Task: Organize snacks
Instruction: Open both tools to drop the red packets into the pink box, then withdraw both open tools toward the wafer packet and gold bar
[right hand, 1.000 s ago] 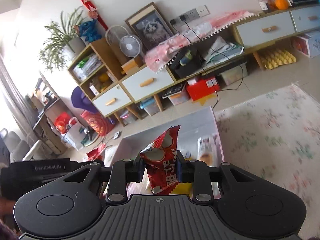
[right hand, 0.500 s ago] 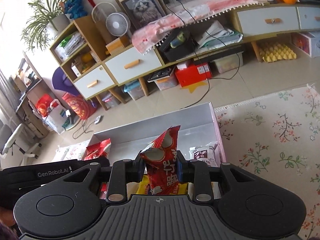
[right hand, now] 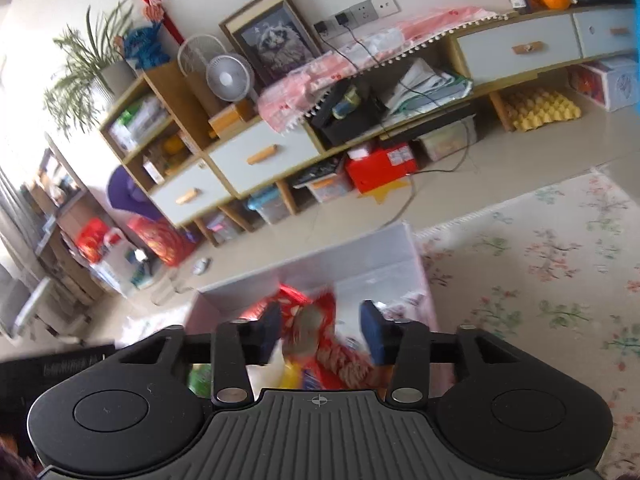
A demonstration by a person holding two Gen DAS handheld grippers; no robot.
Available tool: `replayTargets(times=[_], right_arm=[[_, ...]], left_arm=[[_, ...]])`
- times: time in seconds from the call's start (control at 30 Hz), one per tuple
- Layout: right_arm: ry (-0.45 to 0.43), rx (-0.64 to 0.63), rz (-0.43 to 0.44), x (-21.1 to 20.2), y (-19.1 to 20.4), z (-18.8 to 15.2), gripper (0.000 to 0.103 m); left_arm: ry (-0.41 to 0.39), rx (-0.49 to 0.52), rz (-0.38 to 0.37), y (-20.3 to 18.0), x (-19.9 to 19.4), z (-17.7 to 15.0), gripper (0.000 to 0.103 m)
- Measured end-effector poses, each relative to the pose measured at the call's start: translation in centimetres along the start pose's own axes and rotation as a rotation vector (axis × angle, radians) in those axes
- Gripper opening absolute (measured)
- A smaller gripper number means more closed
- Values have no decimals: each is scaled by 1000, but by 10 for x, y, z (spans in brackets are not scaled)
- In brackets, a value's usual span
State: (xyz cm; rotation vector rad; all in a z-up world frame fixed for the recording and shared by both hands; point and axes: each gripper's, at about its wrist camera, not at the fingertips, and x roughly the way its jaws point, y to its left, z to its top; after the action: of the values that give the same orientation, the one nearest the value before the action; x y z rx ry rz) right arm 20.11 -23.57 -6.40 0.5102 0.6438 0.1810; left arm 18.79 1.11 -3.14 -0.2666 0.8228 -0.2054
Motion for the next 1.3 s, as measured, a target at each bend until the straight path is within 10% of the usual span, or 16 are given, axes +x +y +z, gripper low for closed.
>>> replayTargets(times=[0.33,0.43,0.57,1.3], right_arm=[[-17,23,35,-95,-8,-49,49],[8,60,17,-128,-23,-80,71],[45,-26,-124,-168,-41,-124,76],[75,87,-101,-197,-46,-159,79]], left_arm=[[-5,-35,61,23,-62,-51,48],[19,-13,56,21,-77,-72,62],[23,-25,83,39,-99,-102,69],[101,1,-29,5,-95,-131,59]])
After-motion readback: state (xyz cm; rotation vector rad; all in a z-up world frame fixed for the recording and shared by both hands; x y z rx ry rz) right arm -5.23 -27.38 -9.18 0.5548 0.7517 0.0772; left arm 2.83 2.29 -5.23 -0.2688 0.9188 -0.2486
